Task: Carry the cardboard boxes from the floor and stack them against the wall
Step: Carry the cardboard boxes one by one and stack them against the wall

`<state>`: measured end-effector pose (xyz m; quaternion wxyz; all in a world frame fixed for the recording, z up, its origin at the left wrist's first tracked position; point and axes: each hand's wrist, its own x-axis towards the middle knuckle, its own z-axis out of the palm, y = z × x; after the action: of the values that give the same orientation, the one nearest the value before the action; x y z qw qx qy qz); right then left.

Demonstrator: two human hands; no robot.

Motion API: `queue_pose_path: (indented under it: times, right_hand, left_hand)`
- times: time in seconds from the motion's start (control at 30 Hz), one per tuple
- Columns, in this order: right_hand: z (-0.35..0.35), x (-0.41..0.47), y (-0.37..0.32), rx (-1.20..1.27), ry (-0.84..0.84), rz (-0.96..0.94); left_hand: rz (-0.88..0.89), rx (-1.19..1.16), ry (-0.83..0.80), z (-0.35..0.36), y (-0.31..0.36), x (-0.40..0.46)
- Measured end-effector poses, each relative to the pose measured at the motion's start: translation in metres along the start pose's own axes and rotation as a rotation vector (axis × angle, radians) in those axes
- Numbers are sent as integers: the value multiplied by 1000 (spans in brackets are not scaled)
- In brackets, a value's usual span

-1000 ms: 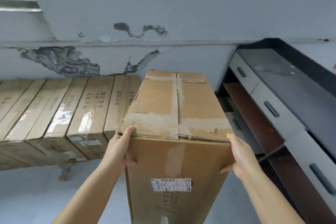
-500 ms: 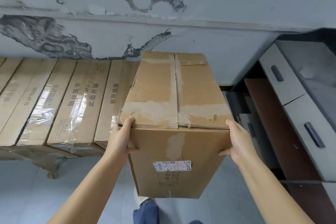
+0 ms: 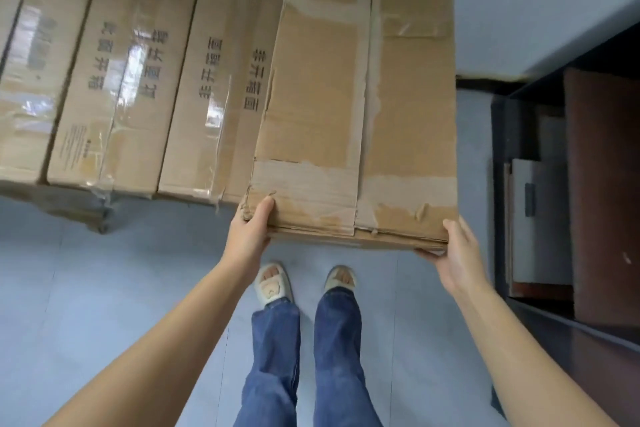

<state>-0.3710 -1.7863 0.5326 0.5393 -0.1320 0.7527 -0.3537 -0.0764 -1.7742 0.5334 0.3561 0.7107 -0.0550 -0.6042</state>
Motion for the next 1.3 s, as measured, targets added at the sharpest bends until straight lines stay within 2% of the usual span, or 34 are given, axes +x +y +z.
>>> queue_pose_path:
  times: [0.1,0.23,0.53,0.63,0.7,0.87,0.97,1.1,1.3]
  right_hand:
    - [-3,8,17,-50,-85,36]
    - [-3,19,13,-89,-83,44]
    - [30,82,-57,-95,-156,-64]
    - [44,93,-68,-84,-188,-97]
    - [41,94,-64,-111,-194,-99]
    - [25,90,-53,-143,-123,-64]
    - [22,76,-62,-264,-156,-63]
    - [7,25,-78,-473,-208,-154]
    - [-38,-97,-105,-498,-393,-357]
  left_hand:
    - [-125,-12,-7,-9,-14,7]
    - [-270,-204,-121,-10,-16,13]
    - [-126,-280,-91,43,49,61]
    - [-93,-225,-23,54,68,77]
    - [-108,-176,-34,53,65,77]
    - [-85,10,-19,50,55,64]
    - [20,194,0,49,58,43]
    - [200,492,-45,30,67,-20]
    - [479,552,-156,-11,76,-152]
